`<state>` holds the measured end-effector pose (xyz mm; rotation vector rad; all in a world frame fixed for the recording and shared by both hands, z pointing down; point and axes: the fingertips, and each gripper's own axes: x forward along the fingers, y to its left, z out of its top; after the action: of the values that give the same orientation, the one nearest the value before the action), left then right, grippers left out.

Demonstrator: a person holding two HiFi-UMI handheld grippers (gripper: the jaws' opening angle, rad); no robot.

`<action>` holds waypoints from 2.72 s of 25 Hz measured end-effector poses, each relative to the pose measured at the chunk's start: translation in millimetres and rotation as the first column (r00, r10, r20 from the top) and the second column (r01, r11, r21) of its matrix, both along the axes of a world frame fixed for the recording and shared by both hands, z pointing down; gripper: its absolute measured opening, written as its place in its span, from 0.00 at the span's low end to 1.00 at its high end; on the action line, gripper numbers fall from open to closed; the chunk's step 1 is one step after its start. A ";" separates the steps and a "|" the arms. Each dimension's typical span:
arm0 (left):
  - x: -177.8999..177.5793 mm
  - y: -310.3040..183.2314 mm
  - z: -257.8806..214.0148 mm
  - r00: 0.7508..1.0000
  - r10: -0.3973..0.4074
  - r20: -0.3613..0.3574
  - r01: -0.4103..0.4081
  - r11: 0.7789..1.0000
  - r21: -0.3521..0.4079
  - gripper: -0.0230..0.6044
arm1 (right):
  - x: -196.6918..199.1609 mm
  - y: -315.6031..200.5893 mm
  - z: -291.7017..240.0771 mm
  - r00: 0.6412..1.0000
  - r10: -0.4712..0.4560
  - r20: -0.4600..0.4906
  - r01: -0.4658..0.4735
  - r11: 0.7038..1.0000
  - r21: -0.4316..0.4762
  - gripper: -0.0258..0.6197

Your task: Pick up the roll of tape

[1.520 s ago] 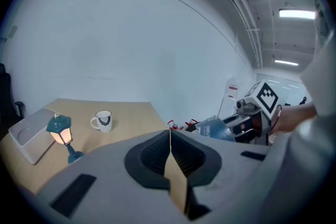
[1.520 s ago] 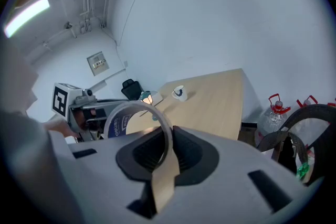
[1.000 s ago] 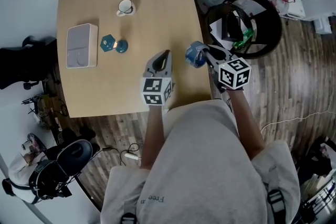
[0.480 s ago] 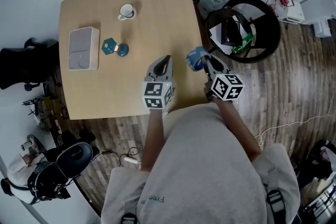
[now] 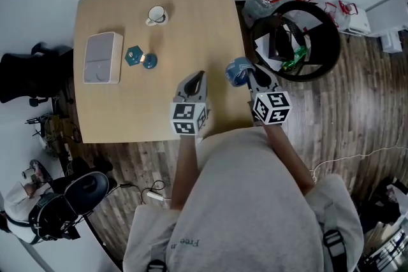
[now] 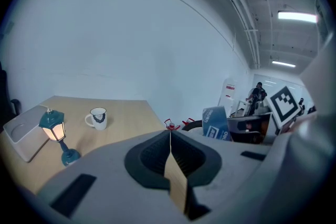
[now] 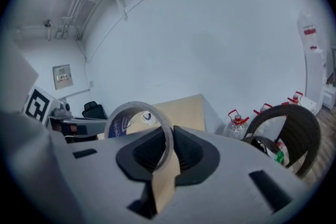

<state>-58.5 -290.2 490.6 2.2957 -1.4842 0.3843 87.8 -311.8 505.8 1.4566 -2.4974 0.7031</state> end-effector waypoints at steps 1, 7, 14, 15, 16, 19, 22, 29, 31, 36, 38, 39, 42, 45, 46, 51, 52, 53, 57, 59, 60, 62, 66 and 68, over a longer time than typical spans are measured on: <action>-0.5 0.3 0.1 1.000 -0.002 0.002 0.002 1.000 0.001 0.05 | -3.0 -0.2 -2.5 0.999 -0.019 -0.026 0.019 1.000 0.020 0.11; -3.7 1.2 -2.1 1.000 -0.013 0.003 0.013 1.000 0.007 0.05 | -23.8 3.1 -6.2 0.987 -0.116 -0.110 0.124 0.990 0.069 0.11; -5.1 4.1 -6.0 0.999 -0.033 0.005 0.033 0.999 0.016 0.05 | -29.4 7.7 -3.1 0.974 -0.167 -0.151 0.180 0.981 0.076 0.11; -5.3 4.4 -5.7 0.999 -0.035 0.007 0.035 0.999 0.015 0.05 | -29.9 7.1 -3.4 0.974 -0.169 -0.151 0.182 0.980 0.078 0.11; -5.5 4.8 -5.4 0.999 -0.038 0.011 0.037 0.999 0.015 0.05 | -30.4 6.8 -3.9 0.973 -0.172 -0.151 0.185 0.980 0.079 0.11; -5.7 5.5 -6.8 0.999 -0.040 0.025 0.040 0.999 0.023 0.05 | -31.9 6.4 -5.4 0.972 -0.178 -0.151 0.192 0.978 0.085 0.11; -5.6 4.8 -8.8 0.999 -0.039 0.026 0.038 0.999 0.034 0.05 | -33.3 5.8 -5.4 0.972 -0.180 -0.150 0.195 0.977 0.088 0.11; -7.2 2.6 -8.6 0.999 -0.042 0.028 0.041 0.998 0.037 0.05 | -38.3 3.7 -5.6 0.972 -0.185 -0.146 0.200 0.976 0.090 0.11; -7.7 1.8 -9.1 0.999 -0.042 0.028 0.041 0.998 0.039 0.05 | -38.8 3.2 -5.8 0.972 -0.186 -0.146 0.200 0.975 0.092 0.11; -7.8 1.2 -10.3 0.999 -0.042 0.032 0.040 0.999 0.036 0.05 | -36.6 1.6 -8.2 0.973 -0.181 -0.146 0.196 0.976 0.094 0.11; -7.8 1.4 -9.1 0.999 -0.040 0.036 0.039 0.999 0.033 0.05 | -36.0 1.3 -7.8 0.972 -0.180 -0.148 0.195 0.976 0.092 0.11; -7.8 1.4 -8.6 0.999 -0.039 0.036 0.038 0.999 0.033 0.05 | -35.7 1.1 -7.2 0.973 -0.179 -0.149 0.194 0.977 0.091 0.11; -7.7 0.8 -8.8 0.999 -0.039 0.033 0.038 0.999 0.034 0.05 | -34.7 0.3 -6.7 0.973 -0.176 -0.148 0.191 0.977 0.092 0.11; -8.4 2.4 -10.2 0.999 -0.041 0.029 0.040 0.999 0.037 0.05 | -35.4 2.4 -8.7 0.972 -0.178 -0.151 0.193 0.976 0.097 0.11; -8.2 3.5 -10.3 0.999 -0.041 0.028 0.040 0.999 0.036 0.05 | -35.4 3.5 -8.9 0.972 -0.178 -0.151 0.194 0.976 0.098 0.11; -6.6 4.9 -9.0 0.999 -0.035 0.030 0.034 0.999 0.033 0.05 | -32.5 3.9 -9.2 0.972 -0.172 -0.159 0.189 0.977 0.099 0.11; -6.9 4.9 -8.5 0.999 -0.035 0.031 0.034 0.999 0.032 0.05 | -31.6 3.6 -9.2 0.973 -0.169 -0.160 0.186 0.977 0.101 0.11; -7.2 5.2 -8.1 0.999 -0.036 0.031 0.035 0.999 0.031 0.05 | -31.0 3.4 -9.2 0.973 -0.166 -0.159 0.183 0.978 0.101 0.11; -7.1 6.5 -8.1 0.999 -0.036 0.032 0.035 0.999 0.030 0.05 | -30.9 4.9 -8.4 0.974 -0.165 -0.154 0.182 0.978 0.098 0.11; -6.1 5.7 -8.4 0.999 -0.034 0.033 0.033 0.999 0.030 0.05 | -30.5 4.6 -8.1 0.974 -0.165 -0.155 0.181 0.979 0.096 0.11; -5.4 5.6 -8.5 0.999 -0.032 0.033 0.031 0.999 0.029 0.05 | -29.9 4.7 -8.0 0.974 -0.164 -0.155 0.180 0.979 0.096 0.11; -4.5 6.1 -7.8 0.999 -0.031 0.032 0.030 0.999 0.028 0.05 | -29.3 5.4 -7.6 0.975 -0.163 -0.154 0.179 0.979 0.097 0.11; -3.9 6.3 -6.4 0.999 -0.031 0.031 0.031 0.999 0.026 0.05 | -29.3 7.4 -6.2 0.972 -0.172 -0.161 0.189 0.977 0.094 0.11; -4.6 6.4 -6.5 0.999 -0.033 0.029 0.032 0.999 0.026 0.05 | -29.3 8.1 -6.0 0.971 -0.174 -0.164 0.191 0.977 0.092 0.11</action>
<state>-63.2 -283.8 484.1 2.2921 -1.5474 0.3935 58.5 -303.7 499.8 1.2381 -2.5389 0.4119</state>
